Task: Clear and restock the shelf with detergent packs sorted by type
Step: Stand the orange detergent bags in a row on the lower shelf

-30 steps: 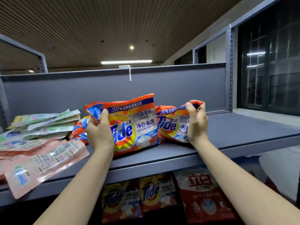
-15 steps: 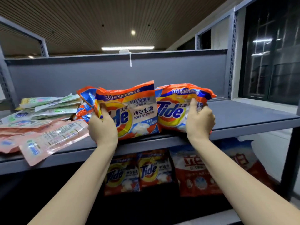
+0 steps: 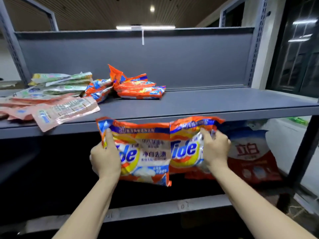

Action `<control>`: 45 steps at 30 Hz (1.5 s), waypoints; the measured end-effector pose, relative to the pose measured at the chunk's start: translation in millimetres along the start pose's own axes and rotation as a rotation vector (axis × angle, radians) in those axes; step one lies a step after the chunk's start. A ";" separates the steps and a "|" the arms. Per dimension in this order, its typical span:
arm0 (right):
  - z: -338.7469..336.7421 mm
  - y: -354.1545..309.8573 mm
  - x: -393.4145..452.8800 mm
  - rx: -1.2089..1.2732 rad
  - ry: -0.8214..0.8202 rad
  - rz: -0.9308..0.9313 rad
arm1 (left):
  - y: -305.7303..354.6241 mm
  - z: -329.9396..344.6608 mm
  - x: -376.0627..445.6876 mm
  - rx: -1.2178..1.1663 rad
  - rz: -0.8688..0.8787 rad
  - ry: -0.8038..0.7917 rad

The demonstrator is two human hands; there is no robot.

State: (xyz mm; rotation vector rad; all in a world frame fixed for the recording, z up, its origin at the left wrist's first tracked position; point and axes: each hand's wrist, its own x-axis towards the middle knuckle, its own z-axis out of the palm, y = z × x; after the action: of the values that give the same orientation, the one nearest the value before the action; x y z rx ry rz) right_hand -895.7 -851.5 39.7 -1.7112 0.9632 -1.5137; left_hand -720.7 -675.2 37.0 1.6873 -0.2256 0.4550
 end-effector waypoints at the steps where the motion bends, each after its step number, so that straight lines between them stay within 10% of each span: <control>1: 3.3 13.7 -8.2 -0.055 -0.052 0.018 | -16.0 -1.5 -6.1 0.034 -0.048 -0.014; 7: 37.1 76.6 -40.1 -0.384 -0.310 0.221 | -103.6 -2.3 -13.5 0.265 -0.266 -0.036; 13: 93.0 118.8 -35.5 -0.197 -0.360 0.515 | -163.0 26.1 25.1 0.364 -0.401 -0.010; 19: 145.7 136.6 -24.6 0.115 -0.306 0.379 | -197.8 73.6 52.2 0.162 -0.261 -0.014; 26: 206.5 182.7 -21.7 -0.195 -0.275 0.273 | -237.2 141.9 64.6 0.110 -0.224 0.027; 31: 213.0 193.7 -16.6 -0.088 -0.253 0.096 | -244.2 154.1 66.9 0.216 -0.061 0.008; 37: 201.0 201.8 -32.0 -0.572 -0.075 -0.401 | -252.2 132.3 34.9 0.615 0.283 -0.204; 41: 207.9 196.4 -40.2 -0.586 -0.303 -0.714 | -257.4 126.5 17.6 0.620 0.748 -0.433; 45: 232.8 175.0 -27.5 -0.637 -0.443 -0.638 | -267.7 132.0 15.7 0.692 0.844 -0.613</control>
State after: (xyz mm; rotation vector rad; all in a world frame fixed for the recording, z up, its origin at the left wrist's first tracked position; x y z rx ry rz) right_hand -684.6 -918.7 -151.3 -2.8706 0.7270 -1.1237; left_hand -577.4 -757.2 -212.1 2.3389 -1.3923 0.6618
